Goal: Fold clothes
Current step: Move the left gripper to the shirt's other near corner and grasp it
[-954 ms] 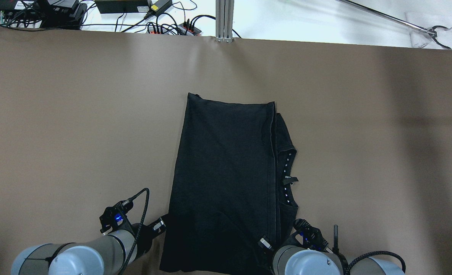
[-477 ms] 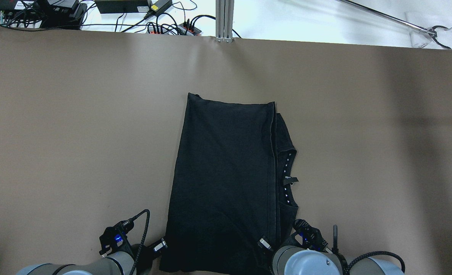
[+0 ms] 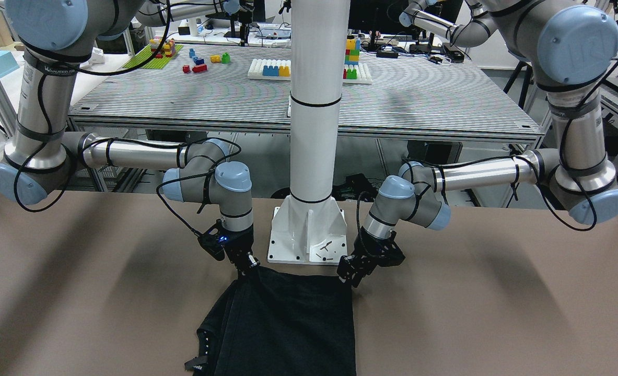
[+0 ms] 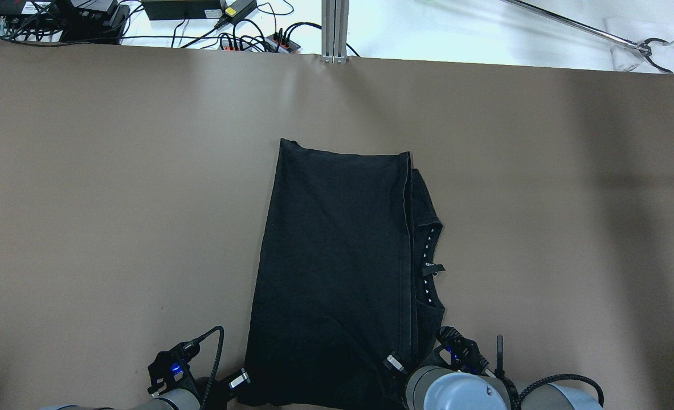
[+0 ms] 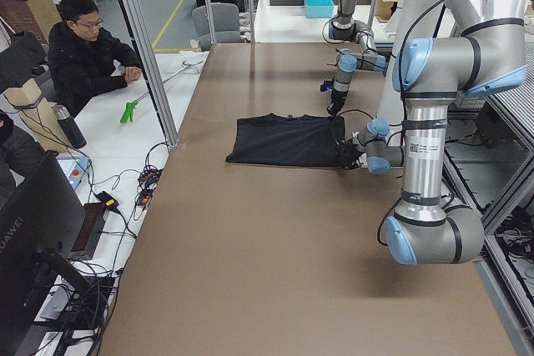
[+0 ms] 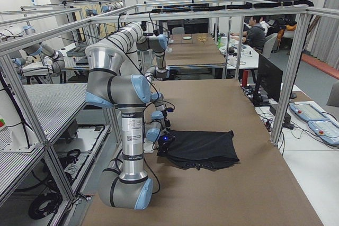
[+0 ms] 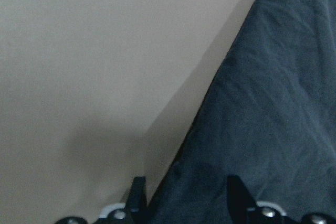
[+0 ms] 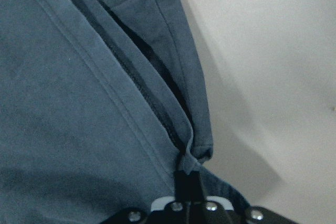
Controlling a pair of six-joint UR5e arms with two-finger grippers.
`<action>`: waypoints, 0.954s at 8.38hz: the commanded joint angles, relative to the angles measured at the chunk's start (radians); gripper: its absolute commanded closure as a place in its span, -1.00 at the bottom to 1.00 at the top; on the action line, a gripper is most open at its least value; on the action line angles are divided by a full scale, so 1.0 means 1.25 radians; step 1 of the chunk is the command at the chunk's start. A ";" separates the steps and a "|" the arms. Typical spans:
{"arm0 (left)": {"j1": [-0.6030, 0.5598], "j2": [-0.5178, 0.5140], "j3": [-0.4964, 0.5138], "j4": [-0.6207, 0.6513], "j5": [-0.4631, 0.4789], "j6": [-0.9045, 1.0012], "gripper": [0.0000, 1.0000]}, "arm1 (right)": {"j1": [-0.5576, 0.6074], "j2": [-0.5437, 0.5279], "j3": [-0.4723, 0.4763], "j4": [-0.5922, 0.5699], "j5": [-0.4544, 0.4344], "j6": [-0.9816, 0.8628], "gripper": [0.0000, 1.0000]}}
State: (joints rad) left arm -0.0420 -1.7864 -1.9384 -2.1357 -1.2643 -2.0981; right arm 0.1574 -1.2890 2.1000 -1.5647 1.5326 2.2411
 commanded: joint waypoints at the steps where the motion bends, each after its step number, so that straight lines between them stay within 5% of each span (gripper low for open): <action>1: 0.010 0.001 -0.002 0.000 0.015 -0.014 0.19 | 0.000 0.000 0.000 0.000 0.000 0.000 1.00; 3: 0.009 0.002 -0.007 0.002 0.015 -0.024 0.88 | -0.001 0.002 0.000 0.000 0.001 0.000 1.00; 5: 0.010 0.001 -0.026 0.063 0.006 -0.024 1.00 | 0.000 0.000 0.000 0.000 0.000 0.000 1.00; 8: 0.019 -0.009 -0.173 0.185 -0.008 -0.030 1.00 | 0.004 0.000 0.046 -0.001 0.001 0.000 1.00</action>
State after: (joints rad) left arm -0.0207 -1.7874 -2.0487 -1.9854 -1.2584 -2.1297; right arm 0.1588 -1.2884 2.1128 -1.5647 1.5332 2.2412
